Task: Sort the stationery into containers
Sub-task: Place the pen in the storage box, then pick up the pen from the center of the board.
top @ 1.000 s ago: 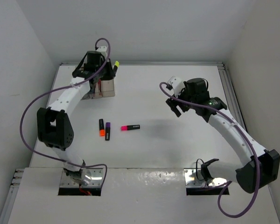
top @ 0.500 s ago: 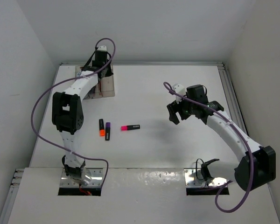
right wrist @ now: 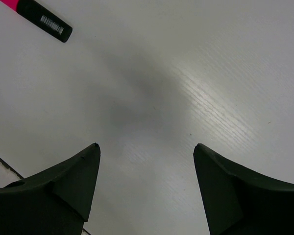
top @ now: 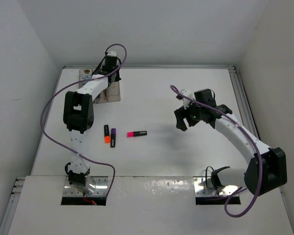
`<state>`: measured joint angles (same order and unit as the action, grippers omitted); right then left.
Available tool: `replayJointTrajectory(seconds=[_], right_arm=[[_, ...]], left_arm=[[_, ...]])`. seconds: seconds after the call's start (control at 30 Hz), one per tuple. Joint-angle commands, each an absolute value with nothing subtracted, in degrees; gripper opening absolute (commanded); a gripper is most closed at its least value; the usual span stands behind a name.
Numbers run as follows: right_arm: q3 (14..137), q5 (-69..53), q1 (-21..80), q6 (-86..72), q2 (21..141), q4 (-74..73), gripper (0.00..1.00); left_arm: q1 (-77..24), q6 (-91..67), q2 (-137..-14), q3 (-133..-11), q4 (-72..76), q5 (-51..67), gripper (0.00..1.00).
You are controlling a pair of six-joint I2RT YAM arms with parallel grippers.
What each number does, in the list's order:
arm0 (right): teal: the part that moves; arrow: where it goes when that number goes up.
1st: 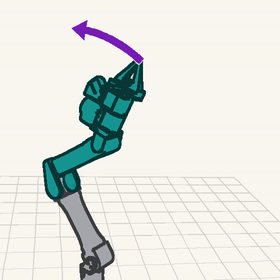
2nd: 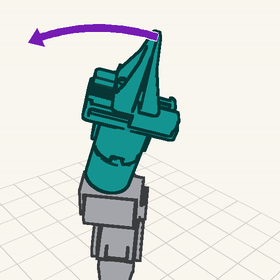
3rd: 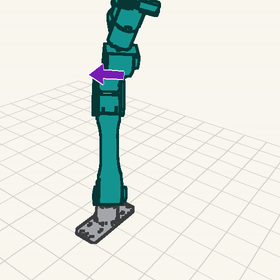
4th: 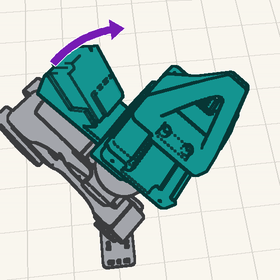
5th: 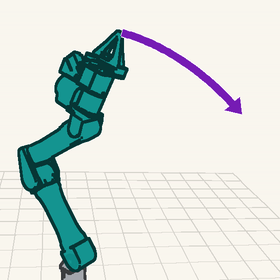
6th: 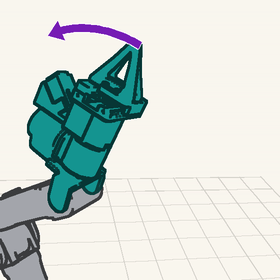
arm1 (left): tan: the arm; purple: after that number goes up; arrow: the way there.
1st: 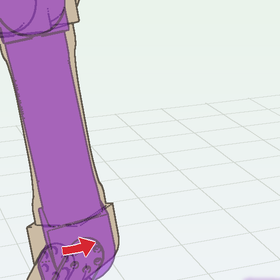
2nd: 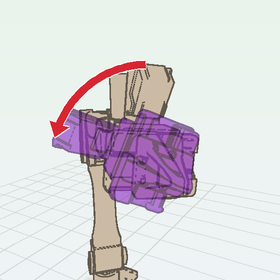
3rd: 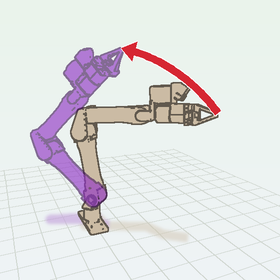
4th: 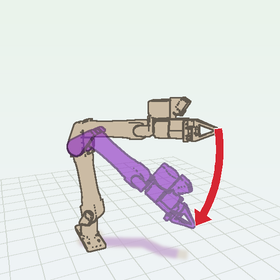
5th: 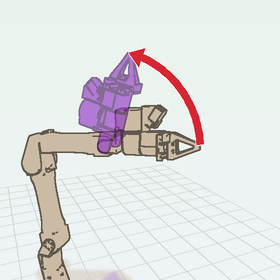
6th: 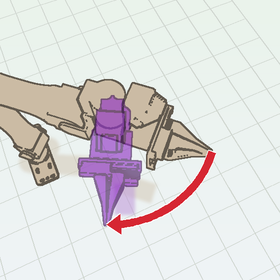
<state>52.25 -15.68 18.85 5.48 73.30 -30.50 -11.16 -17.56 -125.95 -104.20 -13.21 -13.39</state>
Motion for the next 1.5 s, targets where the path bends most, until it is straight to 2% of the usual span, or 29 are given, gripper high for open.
replayJointTrajectory(seconds=[0.0,0.2,0.33,0.5,0.77,0.93,1.03,1.27,1.37,1.4,1.47], right_arm=[[54.05,-17.49,18.54,4.75,74.0,-29.53,0.76],[54.49,-17.93,19.33,4.66,75.06,-29.44,0.75],[55.46,-18.02,20.12,4.04,76.46,-28.57,0.74],[58.44,-18.54,21.79,2.81,78.39,-27.25,0.74],[64.5,-18.2,26.01,2.2,84.19,-25.75,0.72],[67.58,-17.14,28.39,1.58,87.36,-23.91,0.72],[69.08,-16.88,29.26,0.97,89.64,-22.94,0.71],[72.24,-17.4,32.95,3.42,95.17,-23.19,0.63],[75.32,-16.79,37.17,7.72,97.81,-27.06,0.64],[75.67,-16.79,38.13,8.17,99.39,-27.33,0.65],[75.67,-17.05,40.25,8.7,100.72,-27.07,0.68]], left_arm=[[-10.55,-16.0,-126.3,-107.93,-10.11,-14.85,0.0],[-9.58,-13.98,-128.67,-109.42,-9.05,-11.52,0.03],[-9.23,-13.19,-130.34,-110.47,-8.44,-10.9,0.11],[-8.88,-13.27,-131.75,-111.53,-7.82,-10.99,0.13],[-8.79,-13.45,-132.28,-111.54,-7.82,-7.65,0.28],[-8.35,-13.71,-132.19,-110.92,-8.26,-6.25,0.48],[-7.91,-13.62,-131.75,-110.92,-8.52,-5.98,0.51],[-4.49,-16.35,-120.35,-112.06,-12.47,4.8,0.51],[-3.17,-16.52,-113.4,-111.19,-15.99,9.38,0.57],[-2.82,-16.61,-111.55,-110.49,-16.78,10.27,0.67],[-1.24,-16.87,-105.75,-107.08,-18.8,13.34,0.72]])
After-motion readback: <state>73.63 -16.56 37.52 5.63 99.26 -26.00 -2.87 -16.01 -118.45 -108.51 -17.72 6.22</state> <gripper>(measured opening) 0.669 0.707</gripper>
